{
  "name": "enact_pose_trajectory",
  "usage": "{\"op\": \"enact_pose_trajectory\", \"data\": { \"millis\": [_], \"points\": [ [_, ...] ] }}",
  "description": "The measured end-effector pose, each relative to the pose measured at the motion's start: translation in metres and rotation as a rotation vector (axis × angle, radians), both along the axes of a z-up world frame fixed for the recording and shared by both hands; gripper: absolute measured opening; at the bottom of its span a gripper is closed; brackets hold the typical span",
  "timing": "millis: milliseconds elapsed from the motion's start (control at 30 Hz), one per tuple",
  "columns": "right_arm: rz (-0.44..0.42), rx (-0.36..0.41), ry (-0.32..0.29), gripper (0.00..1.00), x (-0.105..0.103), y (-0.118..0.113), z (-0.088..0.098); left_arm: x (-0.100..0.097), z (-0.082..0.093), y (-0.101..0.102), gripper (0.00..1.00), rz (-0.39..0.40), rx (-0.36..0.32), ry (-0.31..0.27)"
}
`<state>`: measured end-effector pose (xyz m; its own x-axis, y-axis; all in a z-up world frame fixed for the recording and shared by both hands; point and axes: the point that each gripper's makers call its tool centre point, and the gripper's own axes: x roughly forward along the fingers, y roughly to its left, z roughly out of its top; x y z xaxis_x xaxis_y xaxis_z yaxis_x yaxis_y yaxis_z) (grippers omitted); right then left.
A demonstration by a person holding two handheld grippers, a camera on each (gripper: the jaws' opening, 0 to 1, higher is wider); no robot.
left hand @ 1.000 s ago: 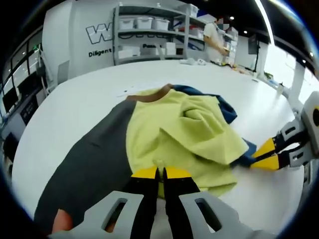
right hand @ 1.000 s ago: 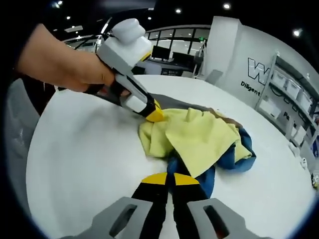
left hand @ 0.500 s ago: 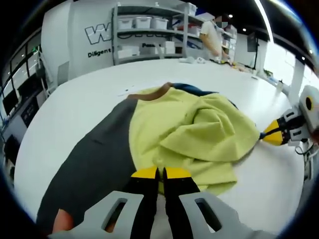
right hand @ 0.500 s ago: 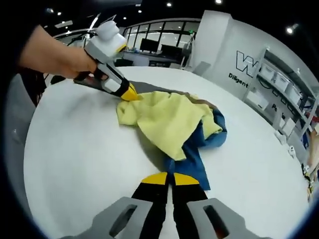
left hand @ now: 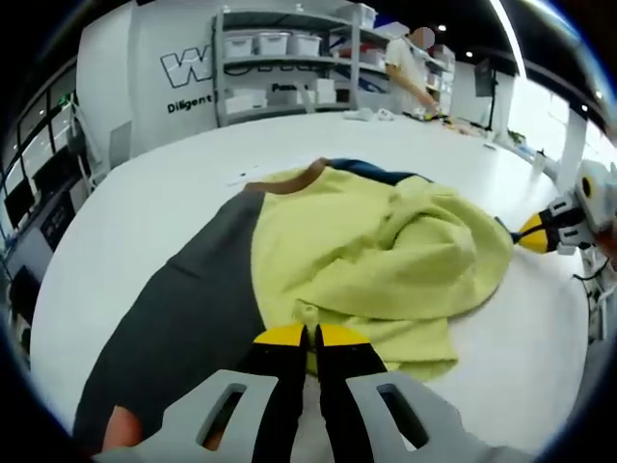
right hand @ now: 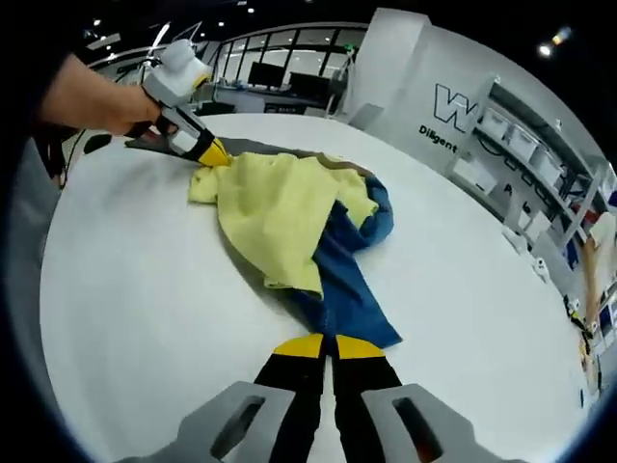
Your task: Fold the garment on the visible template until the final outline fits inside the template.
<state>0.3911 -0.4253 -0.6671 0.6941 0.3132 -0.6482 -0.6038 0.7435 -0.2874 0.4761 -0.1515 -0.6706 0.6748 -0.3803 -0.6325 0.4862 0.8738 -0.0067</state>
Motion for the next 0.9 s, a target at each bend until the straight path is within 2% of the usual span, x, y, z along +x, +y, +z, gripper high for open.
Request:
{"op": "enact_pose_trajectory", "data": {
  "millis": [633, 900],
  "points": [
    [-0.186, -0.057, 0.019, 0.00, -0.022, -0.101, -0.003, -0.007, 0.003, 0.006, 0.00, -0.008, 0.021, -0.001],
    [-0.311, -0.060, 0.013, 0.00, -0.024, -0.151, -0.002, -0.012, 0.004, 0.009, 0.00, -0.017, 0.029, -0.001]
  ]
}}
